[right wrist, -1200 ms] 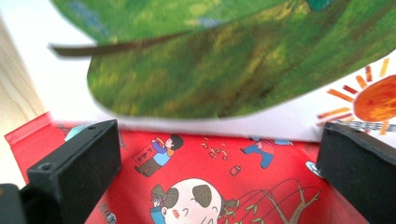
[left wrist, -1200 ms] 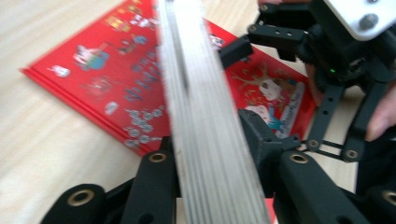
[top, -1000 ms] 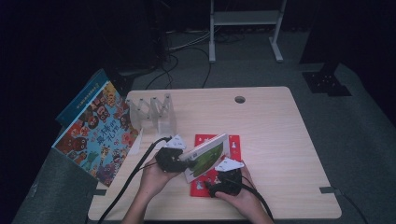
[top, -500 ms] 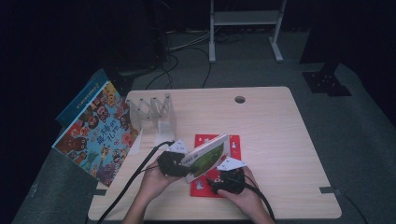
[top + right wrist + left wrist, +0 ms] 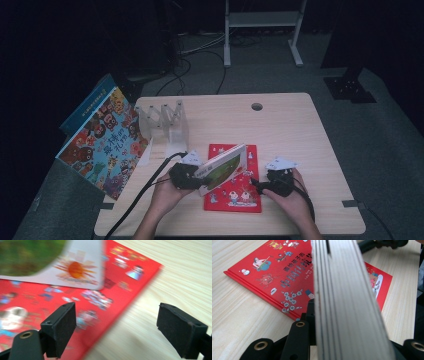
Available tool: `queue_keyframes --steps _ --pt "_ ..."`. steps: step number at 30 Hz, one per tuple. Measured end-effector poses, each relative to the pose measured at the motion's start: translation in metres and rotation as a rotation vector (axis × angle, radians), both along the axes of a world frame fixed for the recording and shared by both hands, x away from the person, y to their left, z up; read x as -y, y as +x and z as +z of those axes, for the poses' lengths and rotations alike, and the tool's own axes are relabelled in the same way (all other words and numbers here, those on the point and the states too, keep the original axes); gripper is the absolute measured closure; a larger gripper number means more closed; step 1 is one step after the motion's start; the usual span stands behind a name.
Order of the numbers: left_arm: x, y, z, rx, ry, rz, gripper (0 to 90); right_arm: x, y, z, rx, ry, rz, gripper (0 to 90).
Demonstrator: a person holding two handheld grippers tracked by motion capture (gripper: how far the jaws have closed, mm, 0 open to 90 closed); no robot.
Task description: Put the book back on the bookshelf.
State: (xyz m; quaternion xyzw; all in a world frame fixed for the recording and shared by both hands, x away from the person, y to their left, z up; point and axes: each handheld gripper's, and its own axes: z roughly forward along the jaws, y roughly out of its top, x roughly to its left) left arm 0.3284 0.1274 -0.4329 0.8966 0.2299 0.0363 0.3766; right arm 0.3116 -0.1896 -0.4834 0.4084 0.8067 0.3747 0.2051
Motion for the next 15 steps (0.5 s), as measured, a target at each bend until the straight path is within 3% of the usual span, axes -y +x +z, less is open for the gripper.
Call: queue_keyframes --steps 3,8,15 --pt "0.000 0.001 0.001 -0.009 0.005 0.000 73.6 0.010 0.004 -0.003 -0.013 -0.006 -0.030 15.2" --pt "0.001 0.000 0.002 0.004 0.015 0.006 75.0 0.026 0.014 -0.014 -0.064 -0.079 -0.130 13.6" --pt "-0.007 0.000 0.010 0.002 -0.009 0.017 75.3 0.036 0.017 -0.020 -0.070 -0.007 -0.129 10.1"
